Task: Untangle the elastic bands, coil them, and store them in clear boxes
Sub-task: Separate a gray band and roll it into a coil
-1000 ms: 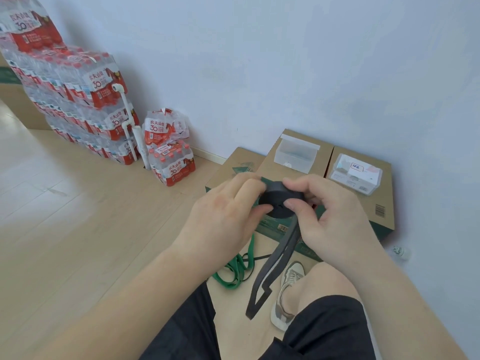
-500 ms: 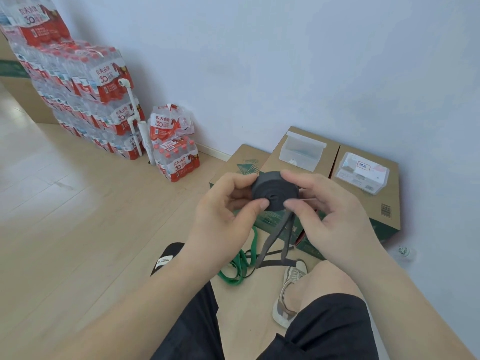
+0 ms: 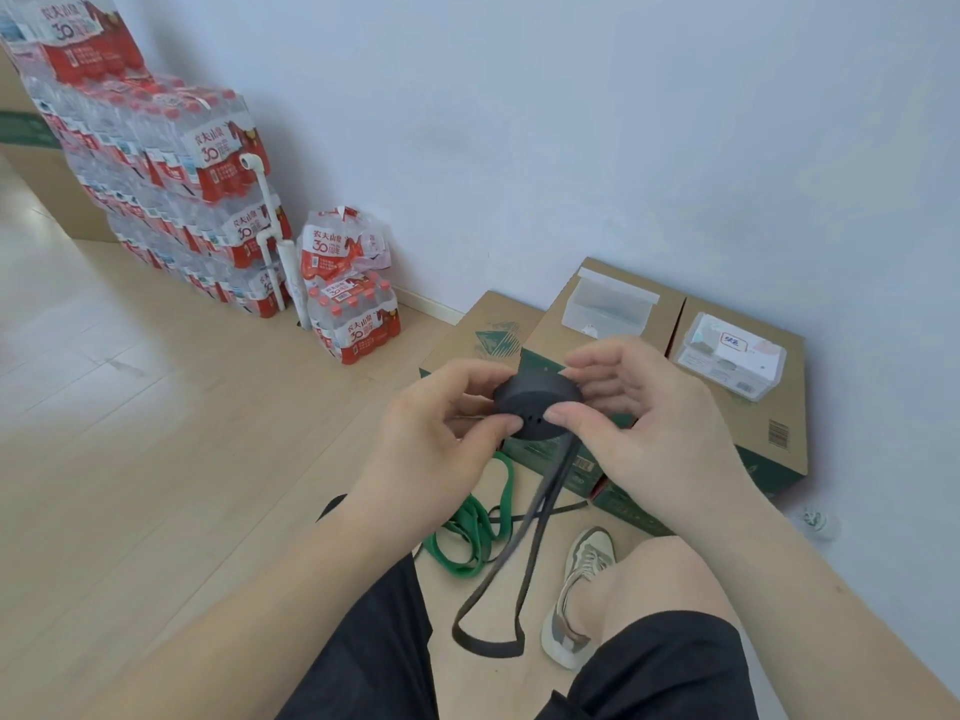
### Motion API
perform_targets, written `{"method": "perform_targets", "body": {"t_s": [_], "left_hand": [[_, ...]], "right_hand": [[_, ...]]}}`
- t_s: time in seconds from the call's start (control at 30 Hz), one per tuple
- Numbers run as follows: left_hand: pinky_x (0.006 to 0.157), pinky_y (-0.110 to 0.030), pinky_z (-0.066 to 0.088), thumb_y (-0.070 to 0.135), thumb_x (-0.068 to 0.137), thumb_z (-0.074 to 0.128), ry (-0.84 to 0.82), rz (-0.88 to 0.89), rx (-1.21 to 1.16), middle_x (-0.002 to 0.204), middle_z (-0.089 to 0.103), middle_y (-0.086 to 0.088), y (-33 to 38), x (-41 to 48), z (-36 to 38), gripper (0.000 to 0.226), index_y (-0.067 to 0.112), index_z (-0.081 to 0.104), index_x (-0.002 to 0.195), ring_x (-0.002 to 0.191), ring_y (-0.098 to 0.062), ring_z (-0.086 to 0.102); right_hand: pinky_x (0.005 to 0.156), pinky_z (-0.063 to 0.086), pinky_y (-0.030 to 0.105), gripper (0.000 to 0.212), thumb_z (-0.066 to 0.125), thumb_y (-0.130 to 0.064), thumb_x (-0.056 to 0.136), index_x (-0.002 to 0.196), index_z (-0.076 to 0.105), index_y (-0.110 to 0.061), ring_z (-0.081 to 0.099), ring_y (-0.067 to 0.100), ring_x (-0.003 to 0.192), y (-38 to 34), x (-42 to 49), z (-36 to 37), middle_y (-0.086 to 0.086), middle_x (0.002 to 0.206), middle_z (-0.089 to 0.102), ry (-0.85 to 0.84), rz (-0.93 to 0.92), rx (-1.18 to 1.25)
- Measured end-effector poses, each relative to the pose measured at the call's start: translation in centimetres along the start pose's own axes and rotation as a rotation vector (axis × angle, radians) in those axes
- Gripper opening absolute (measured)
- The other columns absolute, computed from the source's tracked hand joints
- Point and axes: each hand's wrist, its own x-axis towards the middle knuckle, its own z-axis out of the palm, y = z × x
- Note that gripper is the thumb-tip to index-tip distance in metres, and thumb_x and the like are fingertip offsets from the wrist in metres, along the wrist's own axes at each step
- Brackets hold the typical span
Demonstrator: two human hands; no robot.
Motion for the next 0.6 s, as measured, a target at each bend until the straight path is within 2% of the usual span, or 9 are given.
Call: {"method": "perform_targets", "body": {"t_s": [0.1, 0.17, 0.27, 0.33, 0.4, 0.5, 0.57, 0.6], "left_hand": [[0.073, -0.017, 0.057, 0.000, 0.087, 0.078, 0.051, -0.065, -0.150, 0.097, 0.076, 0.014, 0.0, 0.4, -0.2, 0.036, 0.031, 0.066, 0.102, 0.089, -0.007, 0.073], [0.075, -0.024, 0.060, 0.000, 0.086, 0.079, 0.059, -0.109, -0.247, 0.098, 0.076, 0.006, -0.3, 0.9, -0.2, 0.032, 0.026, 0.065, 0.101, 0.089, -0.015, 0.074], [0.082, -0.040, 0.064, -0.003, 0.084, 0.080, 0.054, -0.137, -0.319, 0.101, 0.075, -0.004, -1.1, 1.8, 0.0, 0.034, 0.023, 0.065, 0.101, 0.092, -0.023, 0.076], [0.081, -0.036, 0.064, -0.005, 0.084, 0.079, 0.066, -0.143, -0.329, 0.104, 0.074, -0.009, -1.8, 2.6, 0.0, 0.034, 0.020, 0.065, 0.102, 0.092, -0.024, 0.077], [0.081, -0.037, 0.064, -0.006, 0.084, 0.079, 0.058, -0.166, -0.387, 0.105, 0.073, -0.013, -2.3, 3.4, 0.2, 0.032, 0.016, 0.065, 0.103, 0.090, -0.025, 0.077], [0.083, -0.044, 0.064, -0.003, 0.084, 0.080, 0.023, -0.208, -0.363, 0.100, 0.074, -0.004, -3.6, 5.0, 1.1, 0.033, 0.020, 0.065, 0.102, 0.088, -0.023, 0.076], [0.081, -0.033, 0.061, 0.003, 0.084, 0.083, -0.010, -0.165, -0.161, 0.101, 0.073, 0.011, -4.7, 6.4, 1.6, 0.039, 0.030, 0.063, 0.104, 0.092, -0.009, 0.073], [0.083, -0.028, 0.059, 0.005, 0.083, 0.083, -0.024, -0.090, 0.000, 0.106, 0.070, 0.017, -5.3, 7.2, 1.7, 0.044, 0.034, 0.061, 0.108, 0.097, -0.002, 0.070]], "right_hand": [[0.091, 0.056, 0.018, 0.058, 0.080, -0.003, 0.086, 0.116, 0.066, -0.051, 0.072, 0.005, 0.103, 0.6, 0.0, 0.8, -0.025, 0.110, 0.073, -0.061, 0.025, 0.126], [0.095, 0.055, 0.019, 0.065, 0.076, 0.002, 0.089, 0.122, 0.067, -0.053, 0.071, 0.009, 0.111, 0.7, 0.2, 1.1, -0.022, 0.118, 0.073, -0.051, 0.000, 0.204], [0.094, 0.057, 0.022, 0.053, 0.072, 0.004, 0.092, 0.121, 0.072, -0.042, 0.072, 0.014, 0.111, 1.1, 1.3, 1.3, -0.012, 0.117, 0.076, -0.059, -0.006, 0.305], [0.091, 0.056, 0.020, 0.049, 0.068, 0.006, 0.094, 0.119, 0.073, -0.036, 0.072, 0.014, 0.109, 1.6, 2.1, 1.4, -0.011, 0.115, 0.076, -0.088, -0.011, 0.330], [0.091, 0.054, 0.017, 0.049, 0.068, 0.005, 0.095, 0.117, 0.074, -0.038, 0.072, 0.009, 0.107, 2.4, 3.1, 1.7, -0.015, 0.112, 0.076, -0.064, -0.022, 0.301], [0.093, 0.054, 0.019, 0.047, 0.067, 0.001, 0.096, 0.115, 0.074, -0.042, 0.071, 0.009, 0.107, 4.1, 4.8, 2.3, -0.018, 0.108, 0.076, -0.032, -0.021, 0.234], [0.091, 0.053, 0.020, 0.045, 0.068, 0.002, 0.095, 0.116, 0.076, -0.037, 0.069, 0.011, 0.106, 5.6, 6.2, 2.6, -0.014, 0.104, 0.075, -0.056, -0.052, 0.141], [0.088, 0.052, 0.018, 0.042, 0.068, 0.002, 0.095, 0.117, 0.077, -0.033, 0.068, 0.011, 0.104, 6.4, 6.9, 2.8, -0.013, 0.103, 0.074, -0.081, -0.084, 0.064]]}}
